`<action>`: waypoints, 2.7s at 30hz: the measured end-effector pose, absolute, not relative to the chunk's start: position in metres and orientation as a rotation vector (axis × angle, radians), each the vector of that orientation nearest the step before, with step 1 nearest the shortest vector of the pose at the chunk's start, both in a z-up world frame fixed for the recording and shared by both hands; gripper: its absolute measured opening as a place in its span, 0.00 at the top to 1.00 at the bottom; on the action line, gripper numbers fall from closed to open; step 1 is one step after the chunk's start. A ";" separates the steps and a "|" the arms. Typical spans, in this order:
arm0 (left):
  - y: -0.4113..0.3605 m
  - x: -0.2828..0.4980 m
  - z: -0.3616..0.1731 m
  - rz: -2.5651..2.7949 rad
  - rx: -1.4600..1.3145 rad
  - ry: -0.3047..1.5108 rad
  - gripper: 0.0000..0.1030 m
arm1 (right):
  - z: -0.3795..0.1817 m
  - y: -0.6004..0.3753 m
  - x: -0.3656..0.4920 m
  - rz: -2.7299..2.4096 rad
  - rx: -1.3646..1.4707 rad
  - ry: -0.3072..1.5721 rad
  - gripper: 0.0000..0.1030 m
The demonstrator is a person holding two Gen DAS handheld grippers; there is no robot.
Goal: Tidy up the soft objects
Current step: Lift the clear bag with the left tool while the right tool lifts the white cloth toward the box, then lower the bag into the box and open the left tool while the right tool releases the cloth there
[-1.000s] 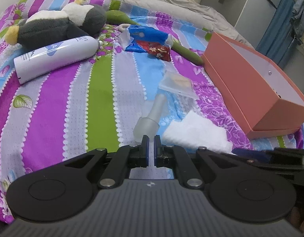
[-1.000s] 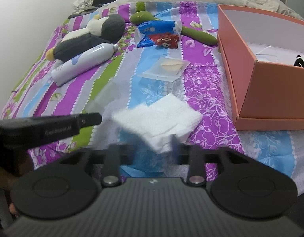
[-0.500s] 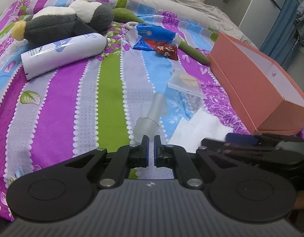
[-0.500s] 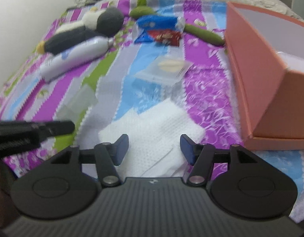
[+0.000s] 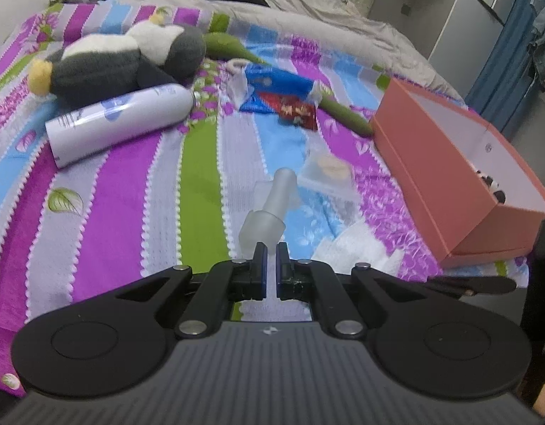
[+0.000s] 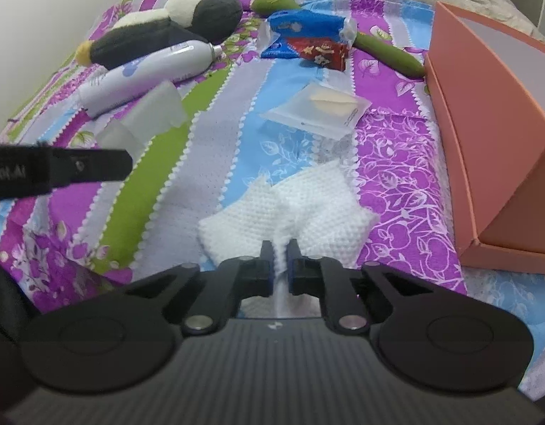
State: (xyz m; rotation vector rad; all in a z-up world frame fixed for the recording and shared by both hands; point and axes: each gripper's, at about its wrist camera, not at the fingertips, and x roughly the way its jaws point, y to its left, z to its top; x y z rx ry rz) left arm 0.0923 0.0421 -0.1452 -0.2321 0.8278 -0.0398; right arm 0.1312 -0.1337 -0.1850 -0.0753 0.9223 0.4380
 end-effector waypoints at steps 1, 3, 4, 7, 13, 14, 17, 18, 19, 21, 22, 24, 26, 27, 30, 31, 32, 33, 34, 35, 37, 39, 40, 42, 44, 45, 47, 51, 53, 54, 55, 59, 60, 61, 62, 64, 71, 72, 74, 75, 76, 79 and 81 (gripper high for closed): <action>0.042 0.091 -0.142 -0.038 -0.232 0.822 0.95 | -0.182 -0.136 0.130 0.438 -0.063 0.915 0.90; 0.041 0.089 -0.133 -0.043 -0.235 0.812 0.95 | -0.173 -0.140 0.128 0.438 -0.037 0.892 0.90; 0.039 0.088 -0.129 -0.051 -0.235 0.811 0.95 | -0.168 -0.143 0.127 0.434 -0.025 0.882 0.90; 0.033 0.085 -0.119 -0.065 -0.223 0.807 0.95 | -0.148 -0.152 0.122 0.419 0.000 0.840 0.90; 0.019 0.086 -0.099 -0.078 -0.207 0.781 0.95 | -0.115 -0.164 0.118 0.402 0.019 0.759 0.90; 0.018 0.087 -0.094 -0.082 -0.207 0.776 0.95 | -0.110 -0.166 0.118 0.401 0.020 0.748 0.90; 0.013 0.089 -0.082 -0.086 -0.202 0.764 0.95 | -0.092 -0.174 0.119 0.393 0.032 0.710 0.90; 0.011 0.090 -0.076 -0.088 -0.199 0.758 0.95 | -0.085 -0.178 0.119 0.388 0.036 0.696 0.90; 0.010 0.091 -0.072 -0.089 -0.197 0.753 0.95 | -0.079 -0.181 0.119 0.386 0.039 0.683 0.90; 0.005 0.094 -0.061 -0.091 -0.191 0.740 0.95 | -0.068 -0.188 0.120 0.381 0.045 0.657 0.90; 0.003 0.096 -0.056 -0.090 -0.191 0.734 0.95 | -0.061 -0.192 0.121 0.378 0.048 0.644 0.90; -0.002 0.101 -0.045 -0.095 -0.191 0.720 0.95 | -0.049 -0.200 0.123 0.370 0.049 0.619 0.90; -0.009 0.107 -0.033 -0.103 -0.189 0.706 0.95 | -0.038 -0.207 0.126 0.363 0.045 0.598 0.90; -0.013 0.110 -0.027 -0.110 -0.189 0.698 0.95 | -0.032 -0.212 0.128 0.360 0.045 0.587 0.90; -0.028 0.121 -0.012 -0.133 -0.187 0.676 0.95 | -0.017 -0.225 0.134 0.348 0.048 0.561 0.90; -0.034 0.125 -0.007 -0.140 -0.186 0.667 0.95 | -0.011 -0.230 0.136 0.340 0.048 0.549 0.90; -0.039 0.129 -0.003 -0.148 -0.184 0.661 0.95 | -0.007 -0.234 0.139 0.334 0.049 0.540 0.90; -0.045 0.133 0.001 -0.158 -0.181 0.654 0.95 | -0.003 -0.239 0.141 0.327 0.051 0.531 0.90; -0.052 0.138 0.005 -0.168 -0.178 0.647 0.95 | 0.002 -0.245 0.144 0.320 0.054 0.520 0.90; -0.058 0.143 0.009 -0.178 -0.175 0.642 0.95 | 0.005 -0.250 0.147 0.314 0.055 0.511 0.90; -0.070 0.153 0.014 -0.198 -0.171 0.636 0.95 | 0.012 -0.259 0.151 0.297 0.051 0.492 0.90; -0.083 0.163 0.018 -0.221 -0.165 0.630 0.95 | 0.016 -0.269 0.157 0.280 0.046 0.479 0.90; -0.092 0.170 0.019 -0.239 -0.163 0.628 0.95 | 0.017 -0.275 0.160 0.270 0.046 0.473 0.90; -0.109 0.183 0.017 -0.264 -0.155 0.635 0.95 | 0.014 -0.288 0.167 0.249 0.047 0.476 0.90; -0.125 0.195 0.012 -0.286 -0.142 0.646 0.95 | 0.011 -0.299 0.175 0.232 0.048 0.490 0.90; -0.135 0.201 0.010 -0.299 -0.135 0.653 0.95 | 0.007 -0.307 0.180 0.218 0.049 0.500 0.90; -0.154 0.214 0.002 -0.322 -0.125 0.673 0.95 | 0.001 -0.320 0.186 0.192 0.055 0.523 0.90; -0.189 0.239 -0.016 -0.382 -0.096 0.731 0.94 | -0.019 -0.351 0.207 0.133 0.090 0.603 0.90; -0.205 0.251 -0.029 -0.401 -0.077 0.757 0.94 | -0.030 -0.364 0.215 0.103 0.097 0.643 0.90; -0.212 0.256 -0.034 -0.413 -0.071 0.772 0.94 | -0.037 -0.371 0.220 0.084 0.102 0.668 0.90; -0.220 0.261 -0.040 -0.427 -0.067 0.791 0.94 | -0.042 -0.377 0.223 0.069 0.106 0.688 0.90; -0.242 0.279 -0.064 -0.459 -0.060 0.853 0.94 | -0.066 -0.399 0.236 0.007 0.117 0.774 0.89; -0.247 0.284 -0.071 -0.469 -0.058 0.877 0.94 | -0.074 -0.404 0.241 -0.010 0.116 0.804 0.89; -0.251 0.287 -0.077 -0.474 -0.055 0.900 0.94 | -0.080 -0.408 0.243 -0.020 0.124 0.823 0.88; -0.254 0.290 -0.084 -0.476 -0.053 0.920 0.94 | -0.086 -0.413 0.247 -0.028 0.133 0.839 0.88; -0.260 0.296 -0.094 -0.477 -0.041 0.948 0.94 | -0.097 -0.418 0.255 -0.034 0.142 0.869 0.88; -0.264 0.306 -0.106 -0.471 -0.032 0.966 0.94 | -0.112 -0.427 0.264 -0.047 0.182 0.908 0.83; -0.264 0.305 -0.104 -0.468 -0.035 0.962 0.92 | -0.112 -0.427 0.264 -0.051 0.185 0.912 0.75; -0.262 0.306 -0.100 -0.465 -0.044 0.963 0.82 | -0.109 -0.429 0.264 -0.054 0.202 0.907 0.54; -0.261 0.306 -0.098 -0.464 -0.047 0.957 0.70 | -0.107 -0.430 0.263 -0.056 0.211 0.895 0.47; -0.260 0.305 -0.095 -0.460 -0.047 0.948 0.65 | -0.104 -0.430 0.261 -0.055 0.215 0.884 0.46; -0.255 0.297 -0.083 -0.444 -0.031 0.898 0.61 | -0.093 -0.429 0.257 -0.048 0.215 0.857 0.46; -0.250 0.291 -0.073 -0.442 -0.034 0.870 0.60 | -0.085 -0.426 0.252 -0.039 0.214 0.837 0.46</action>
